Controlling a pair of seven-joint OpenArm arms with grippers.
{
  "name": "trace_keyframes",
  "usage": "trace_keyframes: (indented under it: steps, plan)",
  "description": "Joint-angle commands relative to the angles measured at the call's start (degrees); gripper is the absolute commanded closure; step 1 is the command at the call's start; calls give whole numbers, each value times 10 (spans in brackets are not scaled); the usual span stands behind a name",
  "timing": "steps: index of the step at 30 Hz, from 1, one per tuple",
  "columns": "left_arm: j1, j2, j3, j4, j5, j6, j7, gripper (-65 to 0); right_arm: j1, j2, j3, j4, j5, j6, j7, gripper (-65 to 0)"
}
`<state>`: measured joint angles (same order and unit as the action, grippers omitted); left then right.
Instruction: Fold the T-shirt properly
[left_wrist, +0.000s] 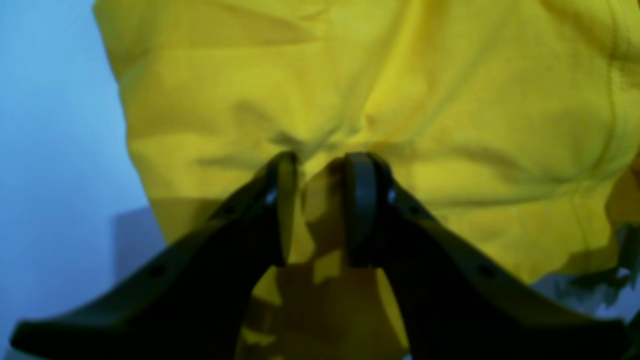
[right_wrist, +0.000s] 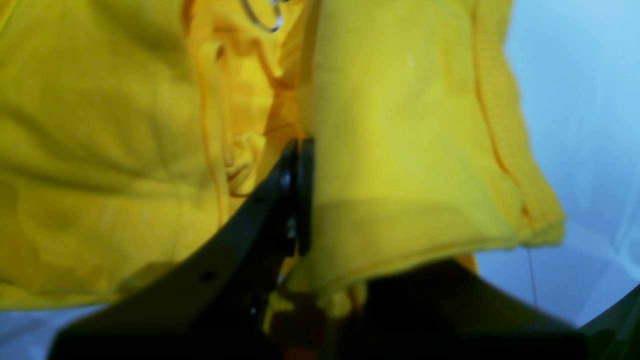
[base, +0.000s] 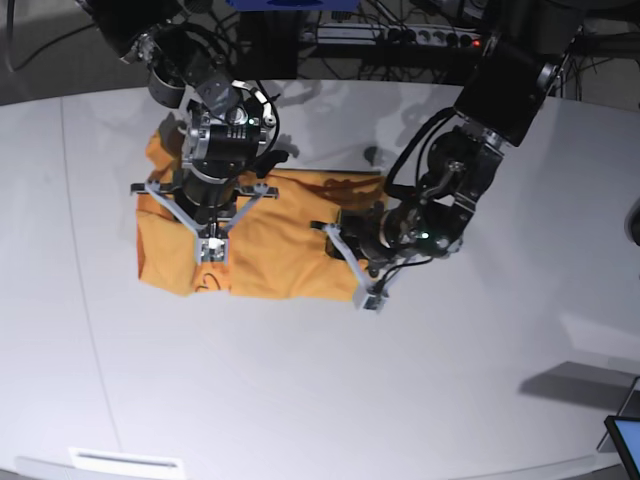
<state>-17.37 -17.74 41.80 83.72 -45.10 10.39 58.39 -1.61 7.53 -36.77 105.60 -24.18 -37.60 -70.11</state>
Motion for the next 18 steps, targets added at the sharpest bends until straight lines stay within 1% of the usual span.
trace_keyframes:
  steps: [1,3,7,9,13,15,18]
  plan:
    - [6,8,18,-13,-13,3,42,-180,11,-3,0,12,-13,-4,13,-3]
    - [4,13,27,-14,-13,3,42,-180,12,-4,-1,12,-30,-4,13,-3]
    - [6,14,32,-13,-13,3,42,-180,11,-30,-5,12,-94,0,17,-3]
    - [7,14,32,-12,-13,3,42,-180,12,-32,-28,12,-98,0,17,-3]
    - [7,11,26,26,-12,3,76,-180,12,-35,-64,11,-99,0,18,-3]
    - [7,-3,25,63,-12,4,88,-178,16,-41,-74,11,-99,-2,18,-3]
    - [11,-11,-11,113,-13,5,110,-178,19,-50,-74,9,-99,-2,17,-3]
